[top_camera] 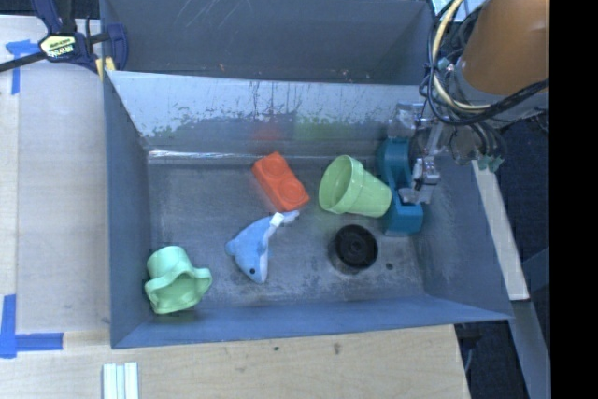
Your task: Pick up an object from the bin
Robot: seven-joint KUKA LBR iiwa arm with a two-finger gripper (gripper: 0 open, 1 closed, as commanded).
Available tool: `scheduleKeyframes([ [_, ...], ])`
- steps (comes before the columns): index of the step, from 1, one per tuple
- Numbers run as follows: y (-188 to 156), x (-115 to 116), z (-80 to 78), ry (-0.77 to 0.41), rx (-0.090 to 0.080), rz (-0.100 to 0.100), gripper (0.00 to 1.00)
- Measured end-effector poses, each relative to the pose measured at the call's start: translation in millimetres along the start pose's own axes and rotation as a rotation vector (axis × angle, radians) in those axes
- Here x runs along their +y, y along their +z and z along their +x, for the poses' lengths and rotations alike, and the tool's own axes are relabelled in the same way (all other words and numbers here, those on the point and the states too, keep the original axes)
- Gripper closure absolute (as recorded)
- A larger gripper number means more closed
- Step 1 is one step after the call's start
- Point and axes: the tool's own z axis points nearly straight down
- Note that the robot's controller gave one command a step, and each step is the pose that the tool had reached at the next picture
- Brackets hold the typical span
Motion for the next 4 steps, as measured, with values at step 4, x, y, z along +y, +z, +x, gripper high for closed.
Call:
scheduleKeyframes([
  [4, 152, 13, -32.6, 0.061, -0.005, 0.001, 0.00],
])
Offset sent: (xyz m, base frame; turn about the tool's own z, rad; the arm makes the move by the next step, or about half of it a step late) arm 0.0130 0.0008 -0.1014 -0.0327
